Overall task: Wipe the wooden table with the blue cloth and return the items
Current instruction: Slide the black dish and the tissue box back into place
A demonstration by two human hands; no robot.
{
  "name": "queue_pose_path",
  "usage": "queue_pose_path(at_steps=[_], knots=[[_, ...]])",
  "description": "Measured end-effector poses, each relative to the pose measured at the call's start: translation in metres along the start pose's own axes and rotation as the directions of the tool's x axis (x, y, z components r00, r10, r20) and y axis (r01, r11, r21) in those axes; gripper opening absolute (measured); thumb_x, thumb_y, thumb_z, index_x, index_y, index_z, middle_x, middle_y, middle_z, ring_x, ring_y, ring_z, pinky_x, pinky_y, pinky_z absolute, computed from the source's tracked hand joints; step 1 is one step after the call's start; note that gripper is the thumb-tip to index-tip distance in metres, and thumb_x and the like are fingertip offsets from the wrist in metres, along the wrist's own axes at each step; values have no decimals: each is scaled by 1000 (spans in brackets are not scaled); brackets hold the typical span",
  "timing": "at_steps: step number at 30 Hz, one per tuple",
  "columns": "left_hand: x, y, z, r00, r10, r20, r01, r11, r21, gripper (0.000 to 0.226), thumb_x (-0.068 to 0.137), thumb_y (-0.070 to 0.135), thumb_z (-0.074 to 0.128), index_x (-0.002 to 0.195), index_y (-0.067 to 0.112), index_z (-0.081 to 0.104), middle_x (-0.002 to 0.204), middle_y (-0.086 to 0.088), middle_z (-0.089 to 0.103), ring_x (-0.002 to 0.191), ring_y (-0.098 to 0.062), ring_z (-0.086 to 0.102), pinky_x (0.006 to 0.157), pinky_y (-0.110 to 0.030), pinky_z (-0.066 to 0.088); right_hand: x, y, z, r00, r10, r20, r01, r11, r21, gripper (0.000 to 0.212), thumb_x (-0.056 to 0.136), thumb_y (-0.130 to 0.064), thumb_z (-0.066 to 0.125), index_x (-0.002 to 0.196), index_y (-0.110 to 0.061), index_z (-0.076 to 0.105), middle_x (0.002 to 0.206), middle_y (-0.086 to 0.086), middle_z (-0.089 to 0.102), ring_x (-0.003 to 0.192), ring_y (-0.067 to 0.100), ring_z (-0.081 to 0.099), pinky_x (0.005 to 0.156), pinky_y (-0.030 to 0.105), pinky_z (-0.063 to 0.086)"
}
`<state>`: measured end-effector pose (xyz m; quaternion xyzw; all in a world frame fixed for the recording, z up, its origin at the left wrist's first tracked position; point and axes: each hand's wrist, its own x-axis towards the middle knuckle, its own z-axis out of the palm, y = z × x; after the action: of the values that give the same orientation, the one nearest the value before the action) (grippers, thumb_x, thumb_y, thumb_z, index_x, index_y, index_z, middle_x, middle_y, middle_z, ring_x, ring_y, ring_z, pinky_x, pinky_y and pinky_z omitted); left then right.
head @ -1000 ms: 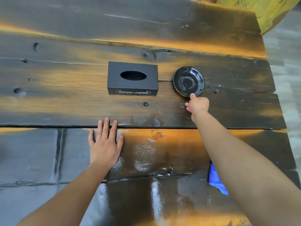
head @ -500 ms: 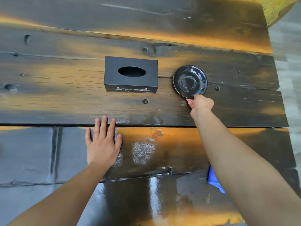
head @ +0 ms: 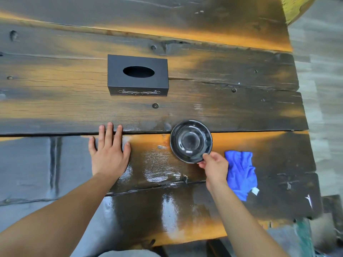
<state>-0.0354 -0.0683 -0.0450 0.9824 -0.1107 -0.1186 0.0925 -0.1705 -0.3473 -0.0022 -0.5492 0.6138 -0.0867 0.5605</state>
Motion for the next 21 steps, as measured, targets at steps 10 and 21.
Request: queue_pose_path(at_steps=[10, 21], knots=[[0, 0, -1, 1000, 1, -11, -1, 1000, -19, 61, 104, 52, 24, 161, 31, 21, 172, -2, 15, 160, -22, 1, 126, -55, 4, -9, 20, -20, 997, 74, -1, -74, 993, -89, 12, 96, -5, 61, 97, 4, 69, 62, 0, 64, 50, 5, 60, 62, 24, 56], [-1, -27, -20, 998, -34, -45, 13, 911, -412, 64, 95, 47, 48, 153, 20, 40, 168, -3, 27, 159, -21, 11, 126, -48, 10, -18, -36, 4, 916, -401, -5, 344, 790, -507, 29, 90, -30, 66, 114, -13, 61, 91, 6, 65, 90, 15, 59, 78, 30, 40]])
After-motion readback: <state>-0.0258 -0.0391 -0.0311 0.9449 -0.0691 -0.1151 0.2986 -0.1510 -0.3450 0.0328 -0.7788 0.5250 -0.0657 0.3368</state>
